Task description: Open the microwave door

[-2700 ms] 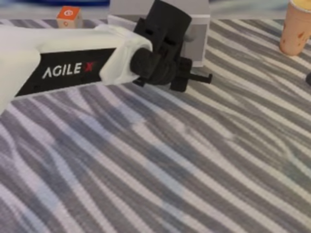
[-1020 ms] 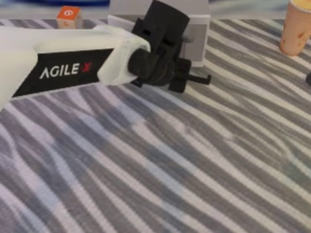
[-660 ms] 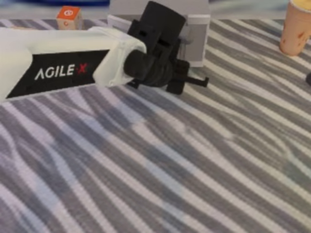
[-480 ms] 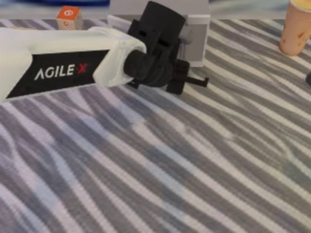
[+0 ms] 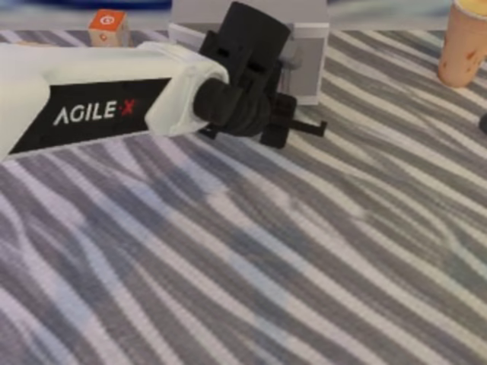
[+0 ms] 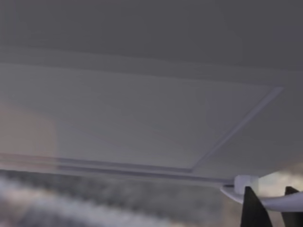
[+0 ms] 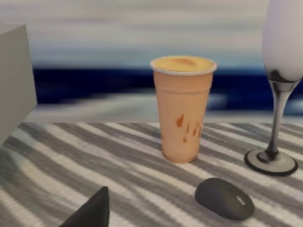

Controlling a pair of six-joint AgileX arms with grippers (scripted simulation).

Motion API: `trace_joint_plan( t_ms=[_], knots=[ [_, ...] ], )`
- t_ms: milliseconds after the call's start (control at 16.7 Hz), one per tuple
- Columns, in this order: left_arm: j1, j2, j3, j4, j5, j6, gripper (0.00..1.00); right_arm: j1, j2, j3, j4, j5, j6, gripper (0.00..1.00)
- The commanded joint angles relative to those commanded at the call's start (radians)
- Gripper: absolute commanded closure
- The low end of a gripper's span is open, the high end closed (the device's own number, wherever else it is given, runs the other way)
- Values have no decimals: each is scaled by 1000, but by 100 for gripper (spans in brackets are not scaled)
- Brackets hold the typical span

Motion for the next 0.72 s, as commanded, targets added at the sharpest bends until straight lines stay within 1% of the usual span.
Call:
trace_joint_plan(
  t_ms=[660, 720],
  knots=[
    [0, 0, 0, 0, 0, 0, 100, 0, 0, 0, 0, 0, 0, 0],
    [-9, 2, 4, -1, 9, -6, 100, 0, 0, 0, 0, 0, 0, 0]
  ],
)
